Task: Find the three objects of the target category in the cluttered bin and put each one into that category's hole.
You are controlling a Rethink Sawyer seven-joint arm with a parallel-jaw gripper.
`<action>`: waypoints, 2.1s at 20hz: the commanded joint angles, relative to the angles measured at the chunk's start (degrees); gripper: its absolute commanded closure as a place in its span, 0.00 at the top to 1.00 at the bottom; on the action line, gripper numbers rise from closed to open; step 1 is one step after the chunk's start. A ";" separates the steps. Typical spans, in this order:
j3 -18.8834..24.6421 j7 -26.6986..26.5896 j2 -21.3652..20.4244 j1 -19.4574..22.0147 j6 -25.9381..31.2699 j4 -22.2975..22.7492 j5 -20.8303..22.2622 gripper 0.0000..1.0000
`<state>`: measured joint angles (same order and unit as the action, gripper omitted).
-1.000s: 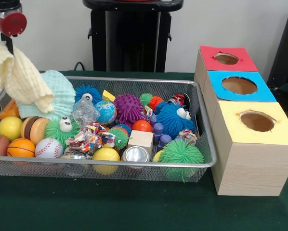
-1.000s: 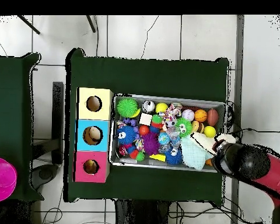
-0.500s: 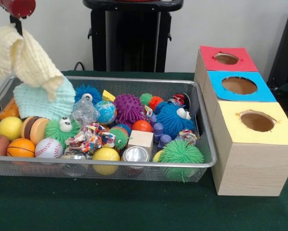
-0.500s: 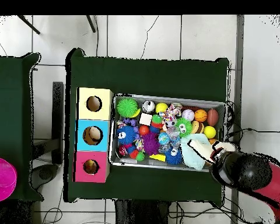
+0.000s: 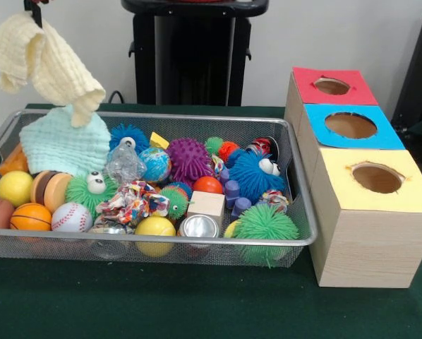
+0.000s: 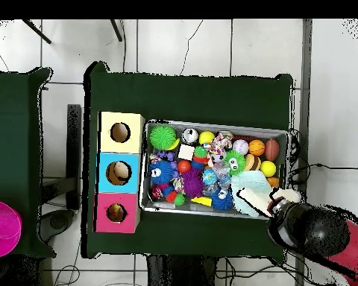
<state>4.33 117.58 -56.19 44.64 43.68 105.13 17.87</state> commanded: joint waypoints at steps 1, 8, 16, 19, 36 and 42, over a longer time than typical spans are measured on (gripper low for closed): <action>5.85 -8.62 -0.30 0.59 3.60 5.20 -1.44 0.00; 5.81 -4.12 0.83 -1.45 0.02 7.25 -1.96 0.00; 4.24 0.12 2.08 -4.96 -2.14 7.97 -0.91 0.00; 3.78 2.51 2.77 -6.81 -3.68 8.63 -1.46 0.00; 0.79 7.47 5.44 -12.82 -11.57 11.45 -4.78 0.00; -0.17 7.69 6.11 -13.71 -12.32 10.41 -4.38 0.00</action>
<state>4.42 117.58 -52.02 31.74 35.20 113.93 15.08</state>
